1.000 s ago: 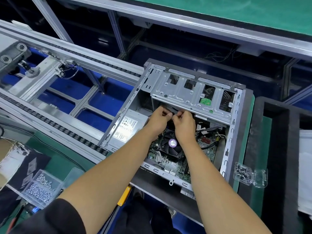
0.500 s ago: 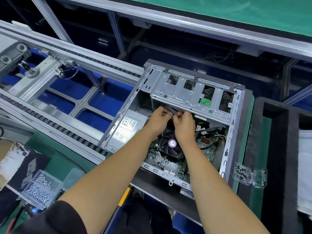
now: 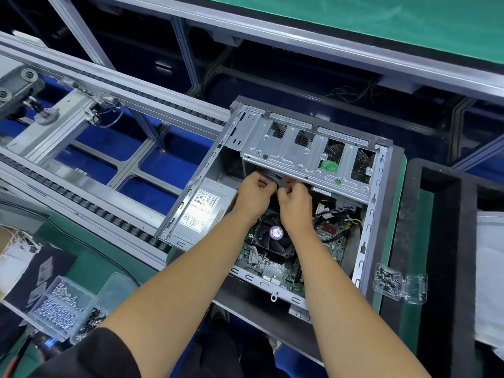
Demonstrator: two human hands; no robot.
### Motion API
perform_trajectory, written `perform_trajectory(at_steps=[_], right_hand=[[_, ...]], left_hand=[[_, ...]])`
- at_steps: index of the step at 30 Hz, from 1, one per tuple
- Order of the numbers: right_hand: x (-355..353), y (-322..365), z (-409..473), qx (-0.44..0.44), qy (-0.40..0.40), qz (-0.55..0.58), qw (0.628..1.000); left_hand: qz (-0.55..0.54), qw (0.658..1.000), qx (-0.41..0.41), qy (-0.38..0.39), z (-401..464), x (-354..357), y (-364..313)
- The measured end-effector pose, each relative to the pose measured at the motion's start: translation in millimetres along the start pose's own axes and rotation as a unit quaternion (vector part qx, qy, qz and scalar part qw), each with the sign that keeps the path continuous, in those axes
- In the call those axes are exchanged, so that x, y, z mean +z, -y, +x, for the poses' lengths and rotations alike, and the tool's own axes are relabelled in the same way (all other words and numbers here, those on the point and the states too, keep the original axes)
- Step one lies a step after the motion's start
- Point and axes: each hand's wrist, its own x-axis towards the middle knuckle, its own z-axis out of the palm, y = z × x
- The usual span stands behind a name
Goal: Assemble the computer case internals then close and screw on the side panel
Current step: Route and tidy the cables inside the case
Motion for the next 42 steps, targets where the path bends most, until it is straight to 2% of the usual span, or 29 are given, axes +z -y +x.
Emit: perform_trajectory(at_steps=[3,9,12,20,31,42], right_hand=[[-0.6,-0.4,0.1,-0.005,0.011,-0.017,1.0],[-1.6,1.2,-1.8,0.005,0.004,-0.084,0.996],[-1.8,1.9,-1.9,0.0,0.0,-0.07,0.998],[-2.1,-0.1,-0.8,-0.025,0.031,-0.055,0.998],[-1.4,-5.4,2.6,-0.024,0.044,-0.037,0.998],[-3.5,-7.4,3.2,-0.022,0.07,-0.014,0.997]], left_hand=[[0.023,0.999,0.022,0.005,-1.2,-1.1,-0.9],[0.14,0.985,0.098,-0.001,-6.2,-5.1,-6.4],[0.158,0.982,0.103,-0.009,-8.3,-5.2,-9.8],[0.172,0.982,0.073,0.005,-7.4,-4.8,-14.2],[0.029,0.997,-0.048,0.053,-5.8,-8.8,-13.5],[0.078,0.992,-0.056,0.078,-2.9,-11.5,-11.6]])
